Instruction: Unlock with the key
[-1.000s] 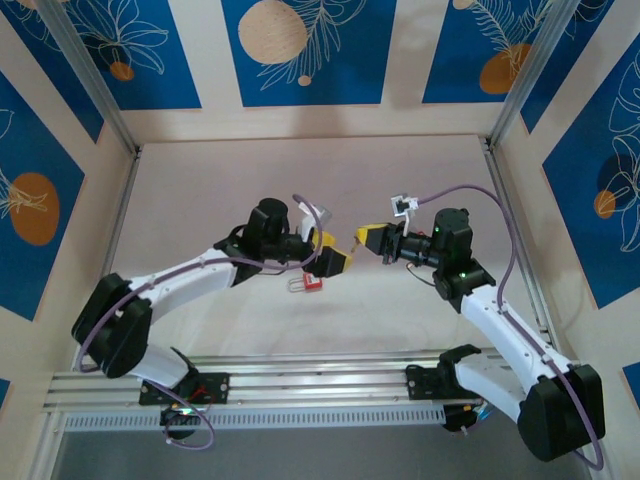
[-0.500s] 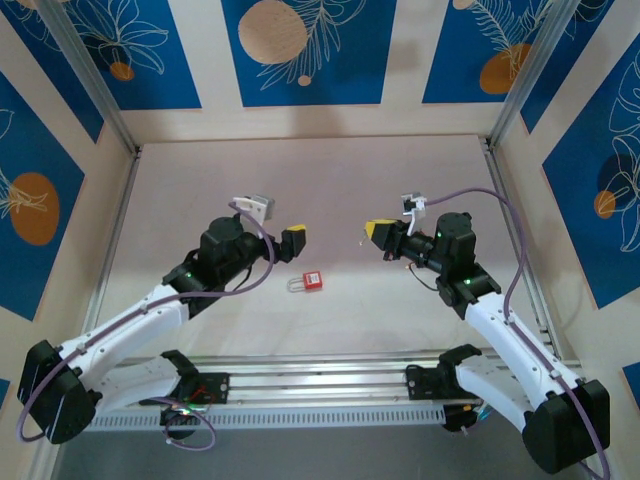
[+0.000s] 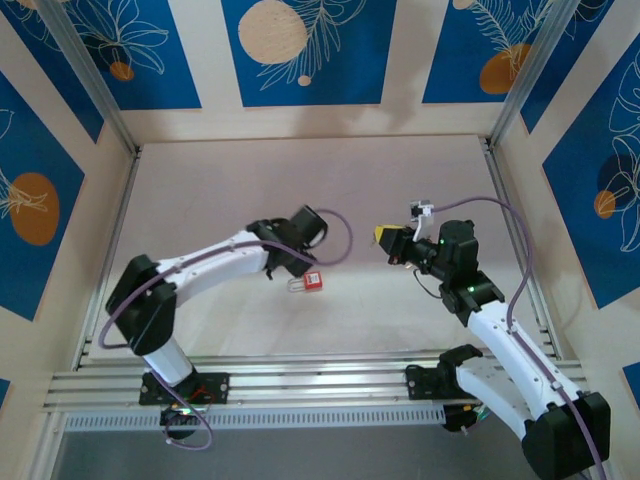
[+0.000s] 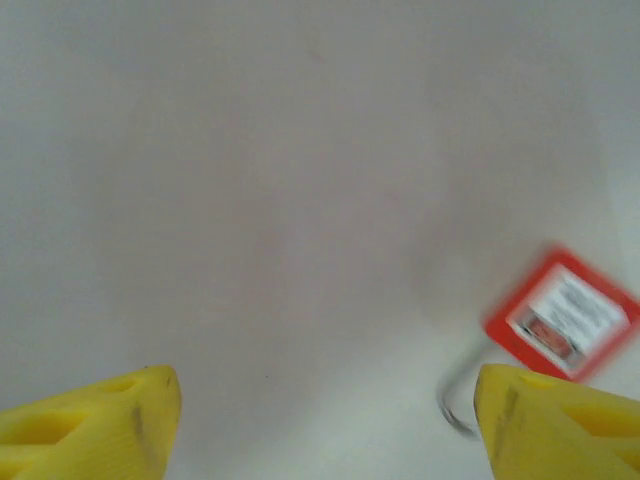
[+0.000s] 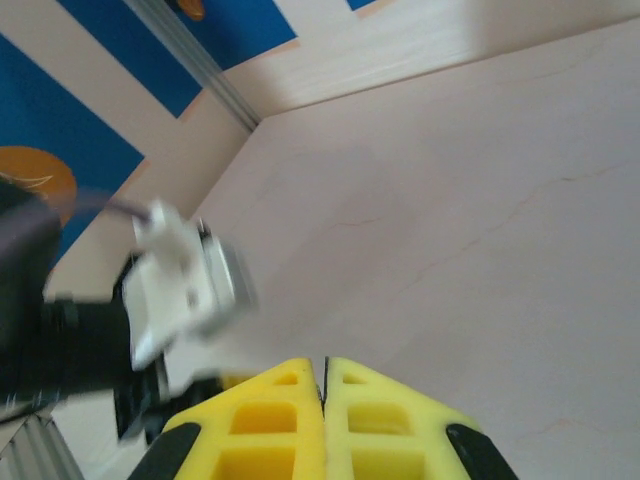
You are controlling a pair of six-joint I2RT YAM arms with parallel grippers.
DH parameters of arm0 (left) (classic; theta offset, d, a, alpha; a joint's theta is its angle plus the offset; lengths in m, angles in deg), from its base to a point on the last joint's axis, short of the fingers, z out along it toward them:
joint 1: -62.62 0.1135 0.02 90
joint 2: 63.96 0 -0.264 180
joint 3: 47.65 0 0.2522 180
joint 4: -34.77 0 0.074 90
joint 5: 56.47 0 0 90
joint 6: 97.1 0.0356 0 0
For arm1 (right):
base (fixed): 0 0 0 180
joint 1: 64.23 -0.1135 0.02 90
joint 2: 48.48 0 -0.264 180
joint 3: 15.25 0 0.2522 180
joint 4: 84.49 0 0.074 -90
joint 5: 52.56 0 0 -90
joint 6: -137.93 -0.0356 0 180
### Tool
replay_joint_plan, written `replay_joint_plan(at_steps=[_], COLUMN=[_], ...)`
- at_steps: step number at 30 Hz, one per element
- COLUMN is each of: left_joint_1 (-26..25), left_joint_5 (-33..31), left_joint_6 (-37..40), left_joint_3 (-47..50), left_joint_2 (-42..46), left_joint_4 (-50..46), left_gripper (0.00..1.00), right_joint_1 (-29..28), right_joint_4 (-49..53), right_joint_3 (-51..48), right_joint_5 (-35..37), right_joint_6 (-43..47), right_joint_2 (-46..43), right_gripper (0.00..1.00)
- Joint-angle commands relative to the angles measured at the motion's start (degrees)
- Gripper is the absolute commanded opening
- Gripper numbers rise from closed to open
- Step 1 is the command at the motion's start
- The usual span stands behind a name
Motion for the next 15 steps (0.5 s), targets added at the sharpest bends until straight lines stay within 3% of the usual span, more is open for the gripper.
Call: replay_joint_plan(at_steps=[1, 4, 6, 15], left_joint_1=[-3.3, -4.2, -4.1, -1.7], left_joint_5=[3.8, 9.9, 9.4, 14.9], left_joint_6=[9.8, 14.4, 17.2, 23.6], left_joint_3=[0.5, 2.7, 2.7, -3.8], left_joint_2=[-0.8, -0.3, -1.0, -10.2], left_joint_4=[-5.2, -0.6, 1.4, -4.8], left_gripper=[0.78, 0.78, 0.79, 0.82], right_joint_1=[1.3, 2.3, 2.7, 5.1], right_joint_4=[1.5, 2.0, 2.6, 5.9], right_joint_3=[-1.5, -2.2, -2.5, -2.8], right_joint_5=[1.4, 0.4, -0.2, -1.0], right_joint_6=[-1.2, -1.5, -1.6, -0.9], right_joint_2=[-1.6, -2.8, -3.9, -9.1], right_gripper=[0.00, 0.00, 0.00, 0.00])
